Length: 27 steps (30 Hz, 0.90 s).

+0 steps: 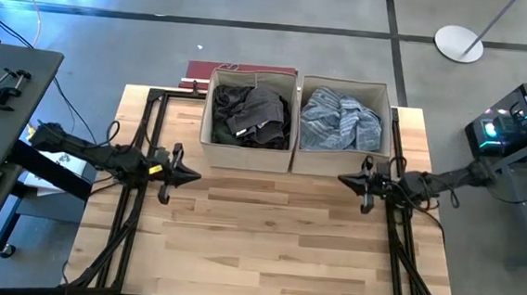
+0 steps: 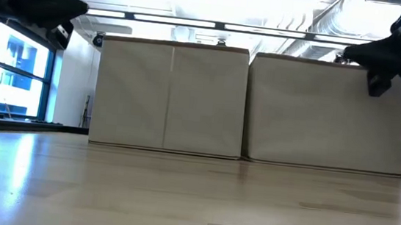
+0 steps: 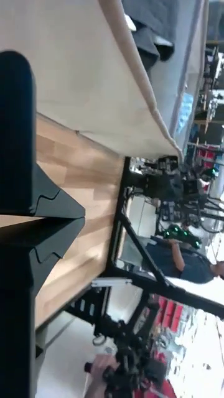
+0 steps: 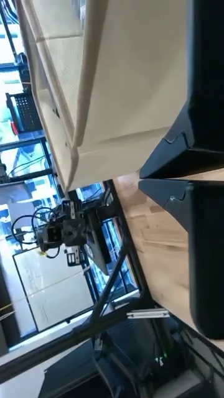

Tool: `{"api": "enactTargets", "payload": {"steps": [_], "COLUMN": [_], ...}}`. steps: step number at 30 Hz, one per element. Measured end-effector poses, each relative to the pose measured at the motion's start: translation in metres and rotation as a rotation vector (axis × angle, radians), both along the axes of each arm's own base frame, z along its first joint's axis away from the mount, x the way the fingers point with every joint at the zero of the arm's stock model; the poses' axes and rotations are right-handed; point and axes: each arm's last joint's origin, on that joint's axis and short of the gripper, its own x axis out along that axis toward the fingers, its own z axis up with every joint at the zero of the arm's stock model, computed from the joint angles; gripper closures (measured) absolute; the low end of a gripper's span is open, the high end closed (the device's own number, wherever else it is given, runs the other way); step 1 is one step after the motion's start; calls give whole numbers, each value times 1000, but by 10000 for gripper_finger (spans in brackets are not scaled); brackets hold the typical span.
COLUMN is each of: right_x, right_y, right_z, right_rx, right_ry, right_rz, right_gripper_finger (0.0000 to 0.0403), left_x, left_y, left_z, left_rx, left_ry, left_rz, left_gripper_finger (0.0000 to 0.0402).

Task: Sort clothes
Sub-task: Return to Home Position

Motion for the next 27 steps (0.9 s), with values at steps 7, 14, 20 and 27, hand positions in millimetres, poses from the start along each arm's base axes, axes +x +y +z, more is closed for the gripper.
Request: {"api": "enactTargets", "payload": {"steps": [7,14,20,27], "right_x": [1,1,1,1], "right_y": [-9,-9,-9,-11], "right_z": [-3,-7,-6,-3], "right_rx": [11,-11,-56,-57], "right_ry": [19,67,62,27], "right_rz": [65,88,97,72], "right_gripper_finger": [403,403,403,403], "left_x": [1,1,1,-9], "left_y": [8,9,8,10], "left_z": [-6,-9,-12,-11], "left_rx": [90,143,155,176], "left_ry": [56,91,120,102], "left_rz": [78,55,37,41], "left_gripper_finger": [401,401,401,401]}}
